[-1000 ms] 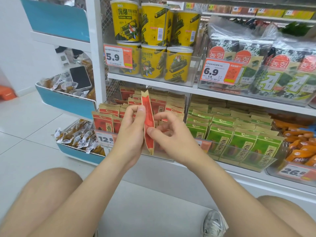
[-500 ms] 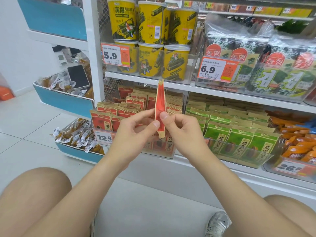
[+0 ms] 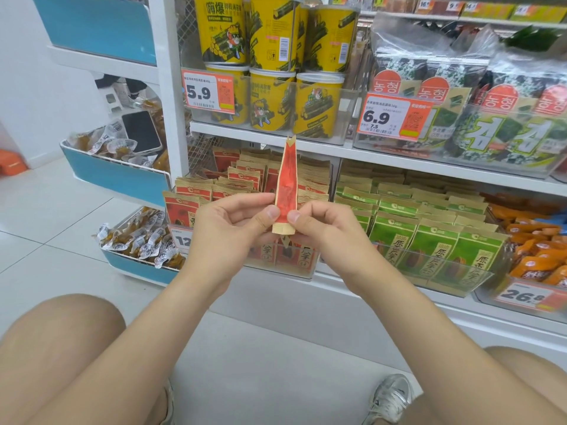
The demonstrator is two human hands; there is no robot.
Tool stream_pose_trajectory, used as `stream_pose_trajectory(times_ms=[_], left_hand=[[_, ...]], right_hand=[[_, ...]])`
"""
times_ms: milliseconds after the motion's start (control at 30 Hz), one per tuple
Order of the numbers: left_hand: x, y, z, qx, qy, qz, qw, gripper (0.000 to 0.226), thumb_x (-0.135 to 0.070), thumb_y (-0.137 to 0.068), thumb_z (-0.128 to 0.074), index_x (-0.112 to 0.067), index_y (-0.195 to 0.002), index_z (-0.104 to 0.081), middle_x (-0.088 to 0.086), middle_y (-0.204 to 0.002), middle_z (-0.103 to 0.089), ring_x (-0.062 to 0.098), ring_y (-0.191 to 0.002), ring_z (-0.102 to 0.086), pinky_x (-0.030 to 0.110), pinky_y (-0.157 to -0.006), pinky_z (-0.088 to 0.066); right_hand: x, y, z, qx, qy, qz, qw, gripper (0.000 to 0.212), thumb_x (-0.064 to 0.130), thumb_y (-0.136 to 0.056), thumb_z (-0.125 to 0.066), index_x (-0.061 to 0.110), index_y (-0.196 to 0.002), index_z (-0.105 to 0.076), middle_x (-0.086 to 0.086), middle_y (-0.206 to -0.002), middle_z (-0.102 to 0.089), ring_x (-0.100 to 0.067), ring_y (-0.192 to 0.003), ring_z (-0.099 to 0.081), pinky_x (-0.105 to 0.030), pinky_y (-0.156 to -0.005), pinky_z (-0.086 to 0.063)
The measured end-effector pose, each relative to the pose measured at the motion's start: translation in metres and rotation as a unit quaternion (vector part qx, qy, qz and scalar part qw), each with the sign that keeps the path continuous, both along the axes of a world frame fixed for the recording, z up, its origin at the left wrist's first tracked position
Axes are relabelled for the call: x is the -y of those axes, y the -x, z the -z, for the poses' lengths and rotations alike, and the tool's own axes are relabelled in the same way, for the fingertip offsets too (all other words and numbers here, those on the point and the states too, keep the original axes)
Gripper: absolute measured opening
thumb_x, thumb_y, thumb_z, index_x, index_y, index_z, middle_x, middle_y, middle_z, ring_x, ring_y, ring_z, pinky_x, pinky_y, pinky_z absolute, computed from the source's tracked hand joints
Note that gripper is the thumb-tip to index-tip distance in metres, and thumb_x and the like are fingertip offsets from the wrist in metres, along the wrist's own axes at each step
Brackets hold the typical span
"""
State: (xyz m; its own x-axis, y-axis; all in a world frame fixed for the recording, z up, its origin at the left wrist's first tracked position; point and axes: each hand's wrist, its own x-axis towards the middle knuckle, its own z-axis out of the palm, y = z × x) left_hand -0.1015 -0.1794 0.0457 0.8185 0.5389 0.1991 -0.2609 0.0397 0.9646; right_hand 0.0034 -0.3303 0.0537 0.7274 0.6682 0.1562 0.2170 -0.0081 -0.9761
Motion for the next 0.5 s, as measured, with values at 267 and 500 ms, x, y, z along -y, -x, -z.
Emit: stream_pose_trajectory(times_ms=[267, 500], left_hand=[[-0.004, 0.001, -0.006, -0.038, -0.013, 0.049, 0.998, 0.036, -0.011, -0.105, -0.067, -0.024, -0.138, -0.069, 0.015, -0.104, -0.080, 0.023, -0.090, -0.080, 0.050, -0.088, -0.066], [-0.007, 0.006, -0.003, -0.066, -0.106, 0.050, 0.991, 0.022, -0.033, -0.099, -0.077, -0.035, -0.120, -0.081, 0.035, -0.104, -0.069, 0.038, -0.090, -0.074, 0.058, -0.085, -0.066]], right_hand=[[-0.001, 0.003, 0.007, 0.147, 0.039, 0.042, 0.988, 0.019, 0.029, -0.098, -0.080, 0.020, -0.081, -0.082, -0.005, -0.096, -0.078, -0.012, -0.091, -0.075, -0.041, -0.080, -0.065], [-0.004, 0.017, 0.013, 0.359, 0.172, 0.126, 0.908, 0.057, 0.077, -0.074, -0.074, 0.023, -0.060, -0.065, 0.012, -0.115, -0.071, -0.012, -0.106, -0.067, -0.034, -0.080, -0.055]])
